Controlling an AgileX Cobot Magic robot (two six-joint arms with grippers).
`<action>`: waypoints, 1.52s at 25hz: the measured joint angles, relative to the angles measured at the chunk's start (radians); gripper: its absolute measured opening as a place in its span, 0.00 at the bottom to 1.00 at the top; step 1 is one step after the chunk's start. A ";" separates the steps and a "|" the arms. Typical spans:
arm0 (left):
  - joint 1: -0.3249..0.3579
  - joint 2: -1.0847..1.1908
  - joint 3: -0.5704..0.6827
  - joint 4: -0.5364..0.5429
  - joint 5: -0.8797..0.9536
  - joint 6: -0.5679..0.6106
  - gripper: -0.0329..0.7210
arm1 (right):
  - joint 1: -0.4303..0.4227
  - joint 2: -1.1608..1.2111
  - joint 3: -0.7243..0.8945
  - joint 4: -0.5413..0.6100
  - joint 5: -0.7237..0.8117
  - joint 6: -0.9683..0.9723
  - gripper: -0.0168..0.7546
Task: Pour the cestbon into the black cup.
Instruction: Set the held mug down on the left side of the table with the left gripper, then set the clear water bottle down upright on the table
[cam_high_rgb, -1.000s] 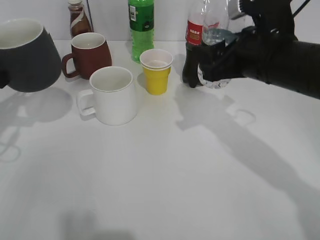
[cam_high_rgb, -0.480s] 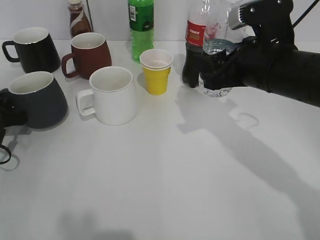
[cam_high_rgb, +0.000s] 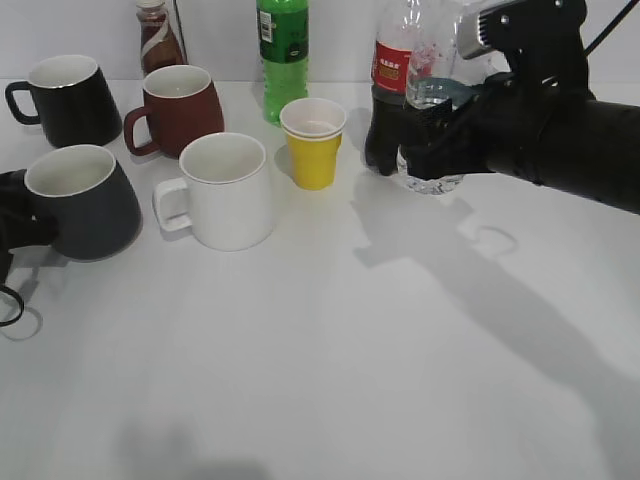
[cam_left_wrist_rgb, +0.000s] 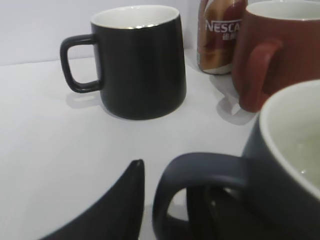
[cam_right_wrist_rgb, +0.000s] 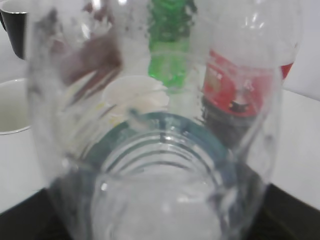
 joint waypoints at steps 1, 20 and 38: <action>0.000 0.000 0.000 0.000 -0.002 0.000 0.35 | 0.000 0.000 0.000 0.000 0.000 0.000 0.62; 0.000 -0.095 0.142 -0.005 -0.025 0.000 0.37 | -0.004 0.049 0.000 0.128 -0.028 -0.050 0.62; -0.001 -0.348 0.199 -0.001 -0.021 0.000 0.37 | -0.005 0.280 0.083 0.173 -0.286 -0.073 0.70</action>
